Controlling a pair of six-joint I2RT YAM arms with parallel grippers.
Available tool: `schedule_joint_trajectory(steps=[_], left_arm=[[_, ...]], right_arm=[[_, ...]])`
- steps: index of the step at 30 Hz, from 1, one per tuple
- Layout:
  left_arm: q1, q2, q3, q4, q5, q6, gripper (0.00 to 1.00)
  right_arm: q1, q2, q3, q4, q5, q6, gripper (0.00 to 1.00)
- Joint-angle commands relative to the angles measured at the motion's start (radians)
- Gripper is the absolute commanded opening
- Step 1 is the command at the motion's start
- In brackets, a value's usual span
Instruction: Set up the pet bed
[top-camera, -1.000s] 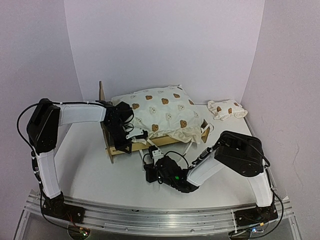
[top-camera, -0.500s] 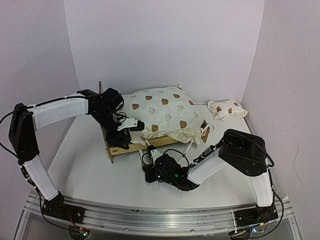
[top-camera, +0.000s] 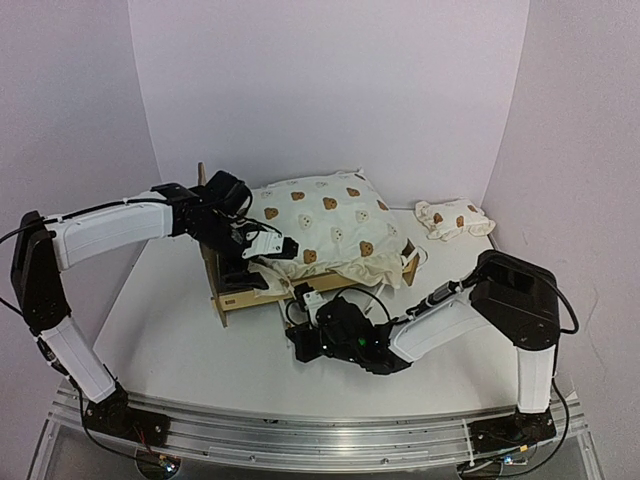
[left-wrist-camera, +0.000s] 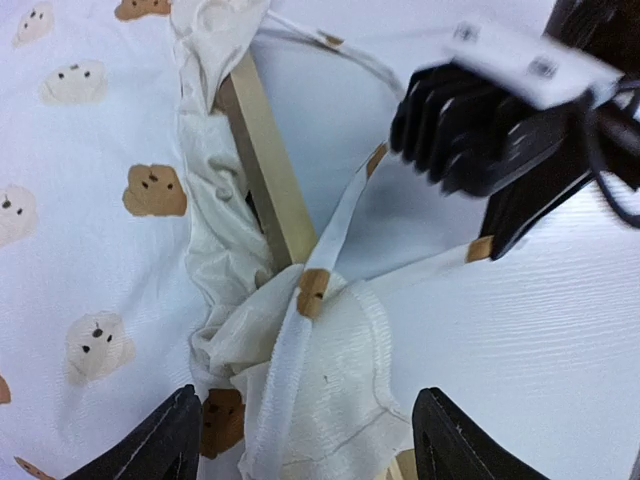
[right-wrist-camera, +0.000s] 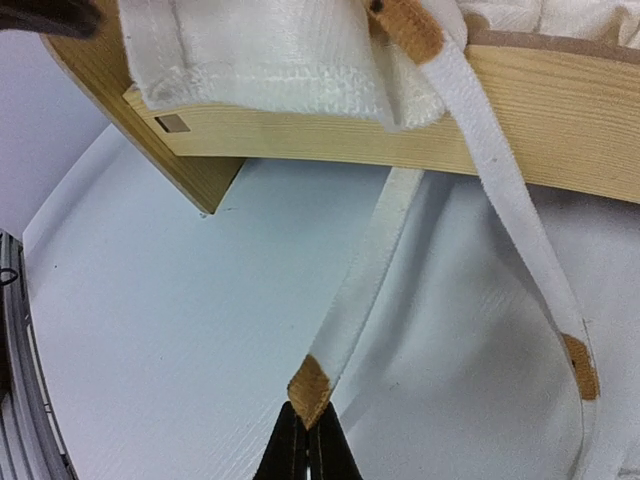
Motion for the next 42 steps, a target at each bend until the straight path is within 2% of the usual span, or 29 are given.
schedule_joint_trajectory(steps=[1, 2, 4, 8, 9, 10, 17, 20, 23, 25, 29, 32, 37, 40, 42], left_arm=[[-0.019, 0.004, -0.082, 0.213, -0.227, 0.035, 0.72], [-0.02, 0.011, -0.09, 0.232, -0.244, 0.036, 0.69], [-0.021, 0.029, -0.089, 0.241, -0.295, 0.027, 0.55], [-0.021, 0.05, -0.046, 0.166, -0.324, -0.004, 0.12], [-0.021, 0.042, -0.033, 0.14, -0.312, -0.013, 0.04], [-0.02, 0.031, -0.023, 0.115, -0.295, -0.018, 0.01], [-0.01, -0.118, -0.02, -0.098, -0.198, 0.059, 0.0], [-0.01, -0.177, -0.107, -0.183, -0.162, 0.111, 0.0], [-0.009, -0.203, -0.257, -0.102, -0.269, 0.153, 0.0], [-0.007, -0.203, -0.299, -0.036, -0.323, 0.163, 0.0], [-0.007, -0.188, -0.24, -0.06, -0.272, 0.134, 0.05], [-0.008, -0.219, -0.25, -0.08, -0.216, 0.177, 0.08], [-0.008, -0.287, -0.279, -0.088, -0.15, 0.213, 0.25], [-0.009, -0.279, -0.295, -0.083, -0.2, 0.208, 0.28], [-0.008, -0.269, -0.295, -0.072, -0.234, 0.2, 0.27]], right_arm=[[0.008, -0.077, -0.026, -0.043, -0.054, -0.012, 0.0], [0.007, -0.082, -0.028, -0.045, -0.058, -0.014, 0.0], [0.007, -0.089, -0.031, -0.049, -0.064, -0.013, 0.0], [0.007, -0.108, -0.03, -0.08, -0.103, -0.019, 0.0], [0.008, -0.115, -0.027, -0.093, -0.126, -0.025, 0.0], [0.008, -0.121, -0.026, -0.112, -0.151, -0.034, 0.0], [0.008, -0.216, -0.065, -0.324, -0.407, -0.144, 0.0], [0.007, -0.219, -0.055, -0.411, -0.485, -0.159, 0.0], [0.007, -0.184, -0.015, -0.462, -0.526, -0.149, 0.0], [0.007, -0.159, 0.013, -0.467, -0.525, -0.138, 0.0], [0.008, -0.144, 0.044, -0.469, -0.506, -0.139, 0.0], [0.008, -0.148, 0.047, -0.482, -0.535, -0.139, 0.0], [0.012, -0.155, 0.067, -0.54, -0.577, -0.162, 0.0], [0.014, -0.148, 0.089, -0.548, -0.612, -0.173, 0.0], [0.016, -0.14, 0.113, -0.561, -0.652, -0.179, 0.0]])
